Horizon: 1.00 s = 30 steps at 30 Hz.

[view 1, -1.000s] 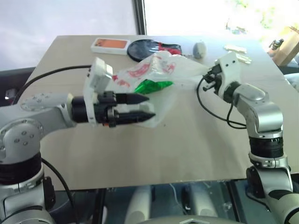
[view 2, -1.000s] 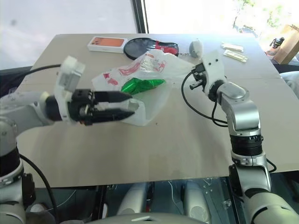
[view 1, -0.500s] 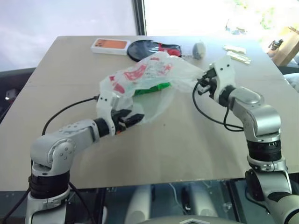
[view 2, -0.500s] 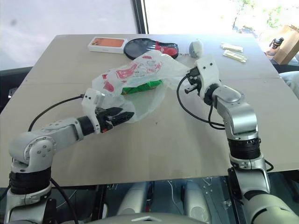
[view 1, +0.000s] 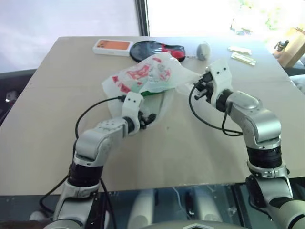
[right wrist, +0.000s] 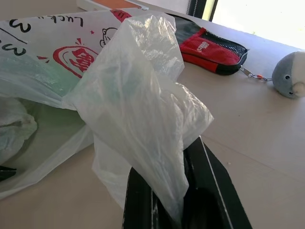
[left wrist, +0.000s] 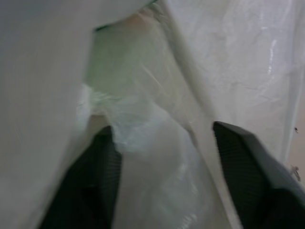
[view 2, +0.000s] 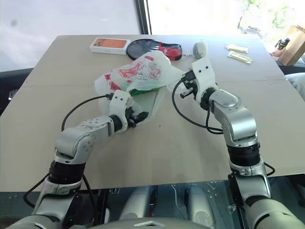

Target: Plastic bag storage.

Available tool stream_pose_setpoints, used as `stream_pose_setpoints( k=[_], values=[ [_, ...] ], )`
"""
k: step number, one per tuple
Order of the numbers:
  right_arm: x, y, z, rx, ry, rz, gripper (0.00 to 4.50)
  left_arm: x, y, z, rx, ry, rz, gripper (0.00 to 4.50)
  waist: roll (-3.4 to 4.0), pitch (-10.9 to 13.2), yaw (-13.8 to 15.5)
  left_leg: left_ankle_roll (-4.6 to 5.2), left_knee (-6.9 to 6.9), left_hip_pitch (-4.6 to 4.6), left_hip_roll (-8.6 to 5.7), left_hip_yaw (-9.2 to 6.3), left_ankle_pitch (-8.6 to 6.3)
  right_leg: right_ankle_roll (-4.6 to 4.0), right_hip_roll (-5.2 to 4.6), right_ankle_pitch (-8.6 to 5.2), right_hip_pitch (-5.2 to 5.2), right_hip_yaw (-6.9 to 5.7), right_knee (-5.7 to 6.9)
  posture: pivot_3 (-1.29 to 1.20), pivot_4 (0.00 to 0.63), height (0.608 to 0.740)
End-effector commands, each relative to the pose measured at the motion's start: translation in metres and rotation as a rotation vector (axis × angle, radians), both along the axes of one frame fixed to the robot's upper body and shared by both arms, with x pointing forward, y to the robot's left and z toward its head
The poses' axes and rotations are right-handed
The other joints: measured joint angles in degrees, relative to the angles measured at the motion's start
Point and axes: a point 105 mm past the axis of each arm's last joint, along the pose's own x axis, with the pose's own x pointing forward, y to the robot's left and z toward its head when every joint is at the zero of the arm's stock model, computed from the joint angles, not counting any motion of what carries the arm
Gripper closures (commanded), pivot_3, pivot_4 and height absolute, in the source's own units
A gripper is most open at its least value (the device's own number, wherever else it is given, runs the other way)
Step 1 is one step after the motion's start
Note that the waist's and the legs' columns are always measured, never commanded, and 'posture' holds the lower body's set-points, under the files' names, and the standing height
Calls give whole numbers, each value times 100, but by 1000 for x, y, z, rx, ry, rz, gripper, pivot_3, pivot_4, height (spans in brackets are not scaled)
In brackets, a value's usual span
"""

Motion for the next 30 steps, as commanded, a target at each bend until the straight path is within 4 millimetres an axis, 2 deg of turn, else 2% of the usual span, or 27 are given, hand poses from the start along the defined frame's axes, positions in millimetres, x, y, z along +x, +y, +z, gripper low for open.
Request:
stream_pose_setpoints(
  k=[1,3,7,11,13,14,17,18,20,22,24,26,28,30],
  values=[
    [-4,-2,10,8,-42,-1,4500,-8,3,36,-224,-140,-52,3406,0,0,-8,0,0,1,1,4,0,0,-1,0,0,4,0,0,150,740],
    [-3,-5,11,13,-40,-6,4500,-19,6,50,-401,-130,-108,4435,0,0,0,0,0,-1,2,3,-1,-1,-4,0,-1,2,-1,0,150,740],
    [0,-12,22,71,-39,-7,4500,-60,8,80,-630,-56,-373,4474,0,0,-6,1,1,0,2,2,-1,-1,-6,0,0,0,0,0,150,740],
    [3,-5,55,261,-45,60,4500,-85,38,131,-959,-68,-526,4474,-1,4,-42,1,6,0,8,0,-1,-1,-4,0,0,-2,3,0,150,740],
    [2,1,78,379,-55,115,4500,-95,48,157,-1034,-109,-589,4474,-1,4,-44,1,8,0,20,-4,-1,-2,-1,0,0,-4,6,0,150,740],
    [1,2,91,450,-61,146,4500,-94,52,171,-1062,-155,-601,4474,-1,4,-37,1,9,0,21,-5,-1,-2,-1,0,0,-5,5,0,150,740],
    [1,-3,145,642,-116,223,4500,-81,66,232,-1157,-381,-591,4474,-5,10,73,1,20,-12,13,-22,0,-4,-3,2,6,-27,2,0,150,740],
    [1,-6,158,688,-131,239,4500,-76,70,246,-1189,-424,-573,4474,-6,11,98,1,27,-18,4,-29,0,-8,0,4,9,-37,-3,0,150,740],
    [3,-14,195,782,-185,254,4500,-58,83,279,-1234,-528,-490,4474,-7,14,145,1,34,-22,-5,-35,0,-8,-3,5,13,-42,-3,0,150,740],
    [3,-22,241,889,-266,271,4500,-38,104,311,-1279,-642,-388,4474,-5,20,157,2,30,-26,-9,-35,-1,-8,-2,5,11,-42,-7,0,150,740],
    [1,-25,264,936,-307,283,4500,-27,114,326,-1288,-697,-333,4474,-3,31,143,2,22,-37,-10,-35,0,-7,3,5,-6,-44,-7,0,150,740],
    [0,-28,278,941,-343,286,4500,-19,118,335,-1281,-724,-310,4474,-4,30,126,3,8,-37,-9,-25,-1,-7,3,4,-12,-35,-11,0,150,740],
    [-9,-38,295,911,-415,271,4500,-5,111,345,-1223,-745,-288,4474,-6,31,138,3,-11,-40,-7,-22,-2,-6,2,4,-15,-35,-29,0,150,740],
    [-15,-51,298,864,-460,231,4500,6,97,346,-1179,-733,-309,4474,-6,32,141,2,-16,-75,-8,-23,-1,-6,2,4,-46,-40,-36,0,150,740]
  ],
)
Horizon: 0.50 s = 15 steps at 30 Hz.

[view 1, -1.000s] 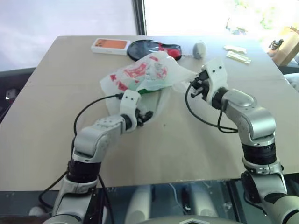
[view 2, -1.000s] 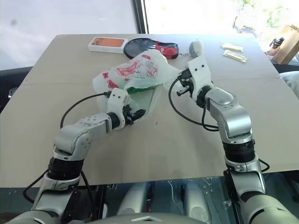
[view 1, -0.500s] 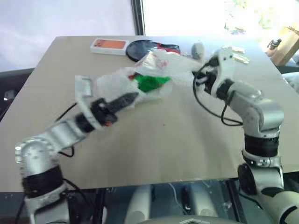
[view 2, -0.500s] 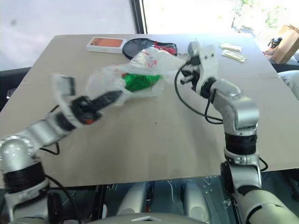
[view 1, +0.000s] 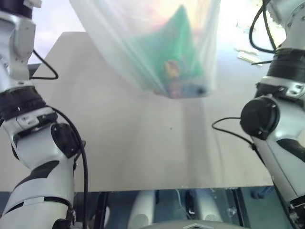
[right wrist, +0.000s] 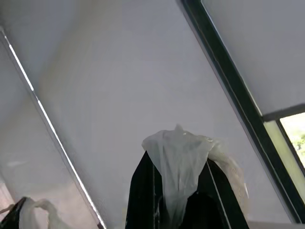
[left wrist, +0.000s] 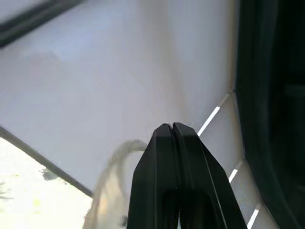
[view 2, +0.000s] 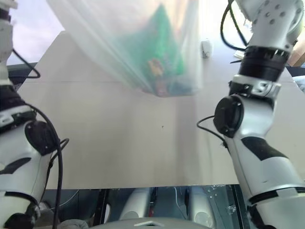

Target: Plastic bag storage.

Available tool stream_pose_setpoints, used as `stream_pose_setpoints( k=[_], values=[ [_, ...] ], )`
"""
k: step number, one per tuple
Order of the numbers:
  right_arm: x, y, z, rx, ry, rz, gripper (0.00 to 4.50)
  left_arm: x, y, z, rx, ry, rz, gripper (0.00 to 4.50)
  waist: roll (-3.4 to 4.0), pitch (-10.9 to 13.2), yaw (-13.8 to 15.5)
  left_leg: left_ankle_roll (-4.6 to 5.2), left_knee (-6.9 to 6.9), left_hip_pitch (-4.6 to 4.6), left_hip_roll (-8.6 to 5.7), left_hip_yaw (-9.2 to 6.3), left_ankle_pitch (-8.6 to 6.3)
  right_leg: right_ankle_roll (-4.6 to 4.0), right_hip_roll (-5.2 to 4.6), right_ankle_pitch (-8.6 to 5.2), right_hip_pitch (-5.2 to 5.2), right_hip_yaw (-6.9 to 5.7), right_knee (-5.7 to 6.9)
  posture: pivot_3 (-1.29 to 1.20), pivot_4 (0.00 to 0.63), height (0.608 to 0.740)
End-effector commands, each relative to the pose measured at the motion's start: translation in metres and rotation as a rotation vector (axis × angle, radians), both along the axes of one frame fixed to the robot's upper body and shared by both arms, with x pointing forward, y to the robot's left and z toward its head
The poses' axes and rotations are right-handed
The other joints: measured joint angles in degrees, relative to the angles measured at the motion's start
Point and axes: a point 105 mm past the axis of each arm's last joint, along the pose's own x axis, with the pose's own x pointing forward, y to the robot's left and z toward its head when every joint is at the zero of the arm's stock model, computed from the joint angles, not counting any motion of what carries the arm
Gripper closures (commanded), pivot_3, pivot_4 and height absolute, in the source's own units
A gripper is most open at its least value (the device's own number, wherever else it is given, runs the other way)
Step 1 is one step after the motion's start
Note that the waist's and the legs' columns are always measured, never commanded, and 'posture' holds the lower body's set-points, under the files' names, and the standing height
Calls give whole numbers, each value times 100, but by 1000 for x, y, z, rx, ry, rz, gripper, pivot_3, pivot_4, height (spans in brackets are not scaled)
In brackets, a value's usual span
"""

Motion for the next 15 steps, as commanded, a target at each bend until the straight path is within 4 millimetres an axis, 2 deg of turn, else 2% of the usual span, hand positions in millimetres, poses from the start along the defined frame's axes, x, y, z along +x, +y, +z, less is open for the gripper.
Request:
stream_pose_setpoints(
  k=[1,4,7,10,13,15],
  values=[
    [-28,-26,29,-12,-139,-94,4500,2,-18,14,74,-68,3,4474,0,0,-9,-4,0,-16,-1,4,3,1,-3,1,-13,4,-1,0,150,740],
    [-44,-49,21,-47,-138,-155,4500,4,-43,7,120,-70,-92,4474,0,1,-54,-19,-8,-35,-6,20,12,2,-19,0,-34,14,-3,0,150,740],
    [-63,-61,7,-98,-124,-204,4500,-7,-58,-3,178,-66,-180,4474,1,1,-154,-19,-15,-39,-4,22,12,2,-22,0,-41,17,-5,0,150,740],
    [-78,-59,-16,-185,-99,-224,4500,-20,-67,-18,253,-50,-231,4474,9,6,-270,-19,-22,-38,1,44,12,2,-23,0,-59,42,12,0,150,740],
    [-89,-51,-43,-250,-65,-208,4500,-35,-74,-45,373,-10,-254,4474,22,12,-366,-17,-25,-29,12,59,11,1,-22,-1,-71,64,33,0,150,740],
    [-89,-45,-76,-338,-4,-217,4500,-46,-78,-69,447,33,-272,4474,28,14,-393,-8,-23,-25,13,63,6,0,-19,-2,-72,68,35,0,150,740]
  ],
)
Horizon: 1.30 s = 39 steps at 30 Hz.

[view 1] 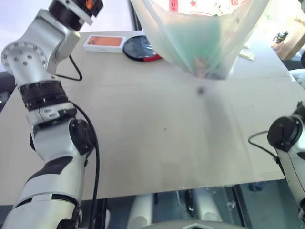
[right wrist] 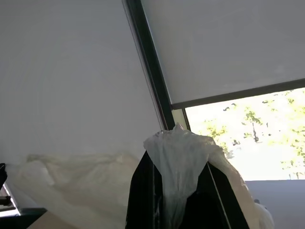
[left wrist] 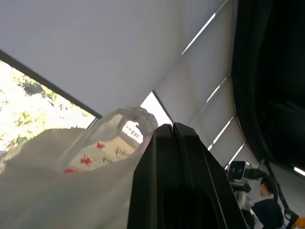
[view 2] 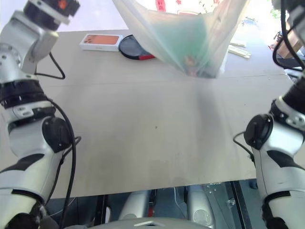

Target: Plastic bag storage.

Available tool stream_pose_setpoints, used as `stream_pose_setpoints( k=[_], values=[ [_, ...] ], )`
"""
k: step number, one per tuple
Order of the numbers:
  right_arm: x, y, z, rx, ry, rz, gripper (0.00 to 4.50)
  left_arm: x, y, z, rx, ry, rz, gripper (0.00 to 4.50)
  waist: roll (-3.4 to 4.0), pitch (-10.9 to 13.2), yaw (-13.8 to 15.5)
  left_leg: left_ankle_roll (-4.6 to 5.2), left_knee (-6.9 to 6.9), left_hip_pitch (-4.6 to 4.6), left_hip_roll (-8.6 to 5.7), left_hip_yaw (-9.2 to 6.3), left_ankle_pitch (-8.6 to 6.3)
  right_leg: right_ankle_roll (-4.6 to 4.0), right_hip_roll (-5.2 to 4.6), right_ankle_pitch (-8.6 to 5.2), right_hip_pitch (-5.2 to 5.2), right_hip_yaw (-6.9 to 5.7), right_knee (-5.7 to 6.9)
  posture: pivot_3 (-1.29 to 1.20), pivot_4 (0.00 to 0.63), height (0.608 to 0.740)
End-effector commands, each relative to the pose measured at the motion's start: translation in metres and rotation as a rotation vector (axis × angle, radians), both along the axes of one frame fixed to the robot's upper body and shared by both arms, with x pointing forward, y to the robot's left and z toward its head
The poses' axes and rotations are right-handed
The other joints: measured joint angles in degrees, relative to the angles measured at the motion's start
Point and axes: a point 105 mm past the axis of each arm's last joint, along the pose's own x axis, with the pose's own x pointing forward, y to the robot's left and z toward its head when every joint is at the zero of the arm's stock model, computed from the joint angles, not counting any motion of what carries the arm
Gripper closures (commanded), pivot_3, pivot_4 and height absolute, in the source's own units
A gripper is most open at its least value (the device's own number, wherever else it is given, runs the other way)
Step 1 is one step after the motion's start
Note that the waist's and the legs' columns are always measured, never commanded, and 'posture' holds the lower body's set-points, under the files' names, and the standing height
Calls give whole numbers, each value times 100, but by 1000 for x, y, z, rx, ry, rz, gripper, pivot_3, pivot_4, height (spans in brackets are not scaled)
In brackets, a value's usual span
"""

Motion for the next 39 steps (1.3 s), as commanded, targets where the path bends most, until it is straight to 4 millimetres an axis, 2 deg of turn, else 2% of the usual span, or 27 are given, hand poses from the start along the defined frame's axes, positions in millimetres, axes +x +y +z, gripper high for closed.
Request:
stream_pose_setpoints(
  k=[1,4,8,11,14,17,20,23,25,27,31,35,36,39],
  values=[
    [-26,12,-32,-136,-8,-4,4500,-38,-3,-17,112,-38,-34,4474,1,-2,-10,3,2,5,7,0,-2,0,1,0,3,2,3,0,150,740],
    [-22,11,-93,-299,140,-57,4500,-52,-9,-53,166,26,-60,4474,0,-6,53,14,11,14,13,-3,-9,0,-4,0,21,1,0,0,150,740],
    [-24,-1,-156,-432,303,-72,4500,-66,-9,-103,244,148,-68,4474,2,-6,113,27,50,14,7,4,-16,8,-3,4,30,9,15,0,150,740],
    [-26,-17,-186,-519,388,-104,4500,-79,-15,-131,313,196,-87,4474,1,-6,147,31,74,26,1,-2,-19,10,7,5,56,5,7,0,150,740],
    [-28,-26,-190,-543,391,-124,4500,-76,-11,-144,289,237,-28,4474,0,-6,206,34,89,63,3,5,-20,0,8,0,91,10,4,0,150,740],
    [-34,-14,-180,-498,342,-44,4500,-62,0,-157,321,271,93,4474,-1,-9,221,33,90,117,18,13,-21,-6,9,0,138,14,-2,0,150,740],
    [-48,0,-196,-613,365,56,4500,-46,14,-177,430,300,230,4474,1,-10,256,33,90,116,24,13,-20,-23,13,10,136,13,-3,0,150,740],
    [-72,20,-220,-642,416,215,4500,-37,20,-183,461,279,296,3654,-6,-18,316,39,87,100,25,11,-24,-26,12,10,132,8,-24,0,150,740],
    [-90,32,-237,-655,461,317,4500,-29,21,-184,466,267,329,2785,-6,-19,363,51,86,83,26,8,-33,-25,13,10,130,4,-43,0,150,740],
    [-98,35,-245,-663,488,356,4500,-25,20,-184,477,254,342,2785,-6,-19,386,64,83,75,21,12,-42,-18,10,12,130,7,-62,0,150,740],
    [-106,14,-261,-694,560,312,4500,-22,18,-185,516,221,338,2785,-9,-20,405,77,83,67,10,15,-50,5,5,21,136,5,-91,0,150,740],
    [-115,9,-266,-713,567,317,4500,-24,19,-187,541,205,322,2785,-10,-21,389,77,84,73,12,18,-51,1,6,19,138,5,-88,0,150,740],
    [-114,6,-267,-752,546,287,4500,-24,20,-188,557,195,327,2785,-10,-22,389,77,84,75,12,18,-51,-3,8,17,139,6,-88,0,150,740],
    [-90,-15,-262,-866,447,55,4500,-23,16,-186,597,104,376,2785,-9,-23,384,76,84,80,14,20,-50,-6,12,15,141,6,-87,0,150,740]
  ],
)
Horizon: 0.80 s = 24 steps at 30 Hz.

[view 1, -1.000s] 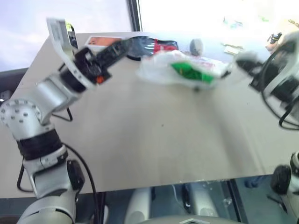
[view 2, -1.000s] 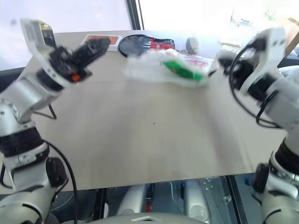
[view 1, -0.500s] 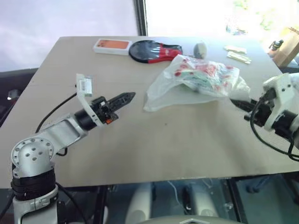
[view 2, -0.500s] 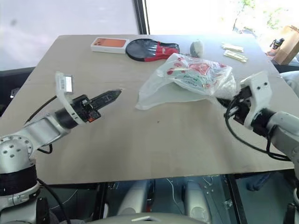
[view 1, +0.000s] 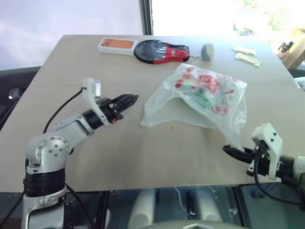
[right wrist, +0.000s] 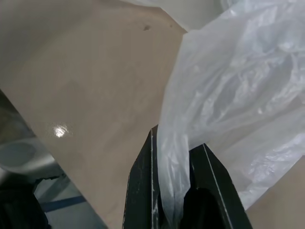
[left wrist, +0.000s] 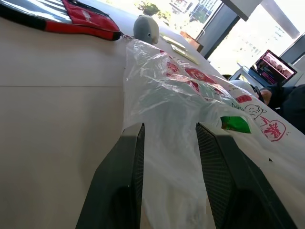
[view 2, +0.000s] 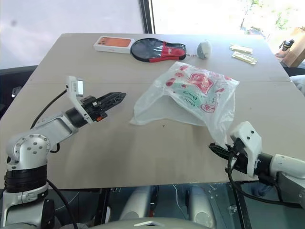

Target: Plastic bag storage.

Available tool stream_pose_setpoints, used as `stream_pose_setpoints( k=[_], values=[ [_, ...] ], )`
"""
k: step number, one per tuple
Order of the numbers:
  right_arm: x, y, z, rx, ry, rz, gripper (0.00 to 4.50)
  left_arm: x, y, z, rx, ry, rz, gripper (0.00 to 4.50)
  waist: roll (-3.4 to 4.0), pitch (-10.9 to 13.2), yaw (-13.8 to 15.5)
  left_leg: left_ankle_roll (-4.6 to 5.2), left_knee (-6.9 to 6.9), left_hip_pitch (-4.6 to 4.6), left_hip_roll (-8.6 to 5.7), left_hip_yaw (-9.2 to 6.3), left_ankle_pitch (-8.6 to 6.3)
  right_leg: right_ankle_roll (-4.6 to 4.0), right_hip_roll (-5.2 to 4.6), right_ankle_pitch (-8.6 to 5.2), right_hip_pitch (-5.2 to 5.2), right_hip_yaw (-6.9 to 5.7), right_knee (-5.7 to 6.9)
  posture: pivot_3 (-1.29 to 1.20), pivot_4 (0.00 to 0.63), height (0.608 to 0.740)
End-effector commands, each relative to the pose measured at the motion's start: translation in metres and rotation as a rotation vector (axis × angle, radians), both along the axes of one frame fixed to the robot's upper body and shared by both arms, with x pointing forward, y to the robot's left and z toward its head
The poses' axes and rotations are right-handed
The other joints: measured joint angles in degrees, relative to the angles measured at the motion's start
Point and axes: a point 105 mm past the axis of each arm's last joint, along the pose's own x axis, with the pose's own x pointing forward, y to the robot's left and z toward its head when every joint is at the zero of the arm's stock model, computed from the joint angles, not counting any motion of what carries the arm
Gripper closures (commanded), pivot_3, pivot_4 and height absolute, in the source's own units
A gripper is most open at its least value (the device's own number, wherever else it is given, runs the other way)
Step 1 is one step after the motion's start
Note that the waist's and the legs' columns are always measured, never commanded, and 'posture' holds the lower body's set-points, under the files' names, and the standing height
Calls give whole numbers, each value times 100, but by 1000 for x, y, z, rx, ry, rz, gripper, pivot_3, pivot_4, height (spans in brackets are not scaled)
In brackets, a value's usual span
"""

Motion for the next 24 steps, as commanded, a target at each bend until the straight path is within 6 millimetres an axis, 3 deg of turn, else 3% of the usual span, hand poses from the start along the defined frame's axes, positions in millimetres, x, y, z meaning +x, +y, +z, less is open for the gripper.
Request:
stream_pose_setpoints(
  k=[1,4,6,9,16,19,20,23,24],
  values=[
    [24,-19,18,-133,-227,-110,4500,-2,-6,13,75,-166,10,2785,1,-1,-2,0,0,2,0,5,0,0,-1,0,0,4,0,0,150,740],
    [27,-30,25,-128,-292,-182,3671,-5,-12,6,74,-161,-29,2722,-4,-3,19,0,2,2,-1,12,0,3,-13,3,1,10,-2,0,150,740],
    [26,-36,30,-169,-352,-235,2755,-6,-17,5,71,-162,-58,2722,-4,-4,34,0,2,-5,-1,2,0,3,-13,3,1,2,-3,0,150,740],
    [15,-36,34,-161,-365,-248,1920,-4,-19,5,67,-168,-67,2722,-3,-4,24,0,2,-7,-2,-1,0,10,-13,6,1,0,-3,0,150,740],
    [-38,-47,36,-83,-247,-165,1920,-7,-32,2,119,-288,-79,2722,0,-11,18,1,2,7,-1,0,-1,13,-12,6,19,-3,-7,0,150,740],
    [-47,-74,41,-74,-224,-235,1920,-15,-35,-3,140,-278,-139,2722,-15,-24,-5,3,3,26,8,3,-3,7,-15,1,37,-1,-12,0,150,740],
    [-49,-82,40,-98,-212,-240,1414,-20,-33,0,109,-287,-159,2722,-20,-27,-17,3,3,28,14,5,-4,7,-14,1,37,1,-12,0,150,740],
    [-44,-101,42,-156,-243,-249,123,-30,-27,-2,94,-304,-152,1416,-18,-33,-16,-22,5,32,29,5,-19,6,-24,1,36,3,-16,0,150,740],
    [-39,-107,43,-169,-252,-238,0,-34,-26,-8,125,-295,-146,1029,-15,-35,-22,-22,5,32,31,0,-19,5,-33,2,35,3,-17,0,150,740]
  ],
)
